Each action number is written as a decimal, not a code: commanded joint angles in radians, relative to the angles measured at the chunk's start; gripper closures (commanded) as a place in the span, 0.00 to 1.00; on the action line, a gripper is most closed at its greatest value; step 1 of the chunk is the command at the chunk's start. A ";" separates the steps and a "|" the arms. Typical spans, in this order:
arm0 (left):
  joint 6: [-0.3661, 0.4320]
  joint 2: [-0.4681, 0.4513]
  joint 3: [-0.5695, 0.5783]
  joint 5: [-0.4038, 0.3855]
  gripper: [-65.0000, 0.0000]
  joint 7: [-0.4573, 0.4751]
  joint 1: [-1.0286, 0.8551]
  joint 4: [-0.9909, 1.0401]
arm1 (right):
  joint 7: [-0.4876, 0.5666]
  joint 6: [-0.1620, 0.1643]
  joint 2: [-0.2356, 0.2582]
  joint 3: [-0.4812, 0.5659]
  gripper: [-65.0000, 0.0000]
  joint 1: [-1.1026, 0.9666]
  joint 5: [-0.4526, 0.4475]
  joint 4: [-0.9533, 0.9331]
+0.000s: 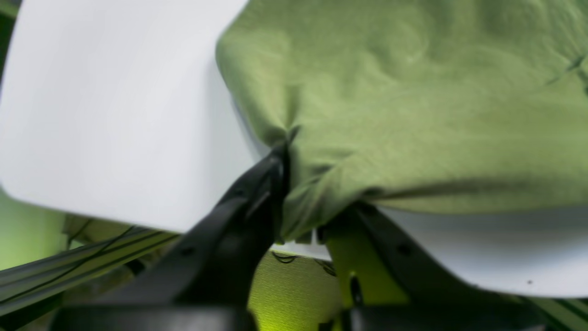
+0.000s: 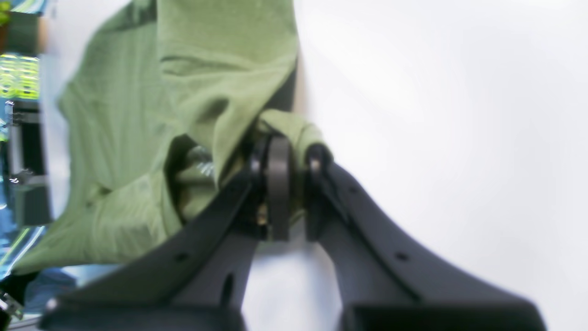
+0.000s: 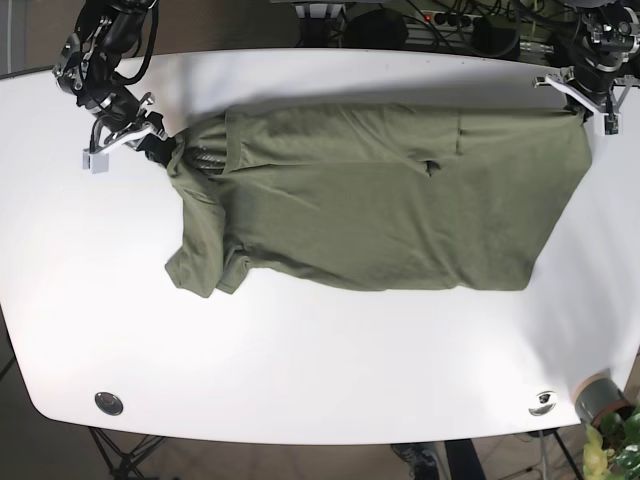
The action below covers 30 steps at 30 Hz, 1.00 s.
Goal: Fold the T-shirt properly
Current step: 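Release the shirt and pull the right gripper back to the collar edge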
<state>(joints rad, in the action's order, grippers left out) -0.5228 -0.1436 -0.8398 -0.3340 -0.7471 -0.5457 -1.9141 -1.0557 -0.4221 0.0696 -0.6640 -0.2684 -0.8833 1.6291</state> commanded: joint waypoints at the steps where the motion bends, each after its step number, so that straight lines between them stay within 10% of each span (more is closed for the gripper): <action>1: -0.017 -0.014 -0.019 -0.003 1.00 0.019 -0.003 -0.015 | 0.022 -0.005 0.014 -0.004 0.96 -0.004 -0.043 0.023; 5: -0.040 -0.017 -0.022 -0.003 1.00 0.019 -0.003 -0.015 | 0.022 -0.008 0.014 -0.004 0.88 -0.015 -0.049 0.023; 14: -0.067 -0.021 -0.022 -0.003 0.95 0.018 -0.004 -0.015 | 0.022 -0.014 0.012 -0.006 0.34 -0.075 -0.052 0.124; 23: -0.066 -0.014 -0.048 -0.009 0.23 0.018 -0.004 -0.020 | 0.024 -0.005 -0.023 0.008 0.34 0.001 -0.041 0.132; 30: -0.067 -0.015 -0.115 -0.010 0.20 0.018 0.002 -0.020 | 0.024 -0.004 0.000 0.080 0.34 0.168 0.075 0.029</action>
<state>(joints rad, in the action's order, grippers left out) -0.5888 -0.1429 -0.9390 -0.3344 -0.7479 -0.5400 -1.9148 -1.0496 -0.4210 0.0612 -0.5900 -0.1284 -0.8253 1.6577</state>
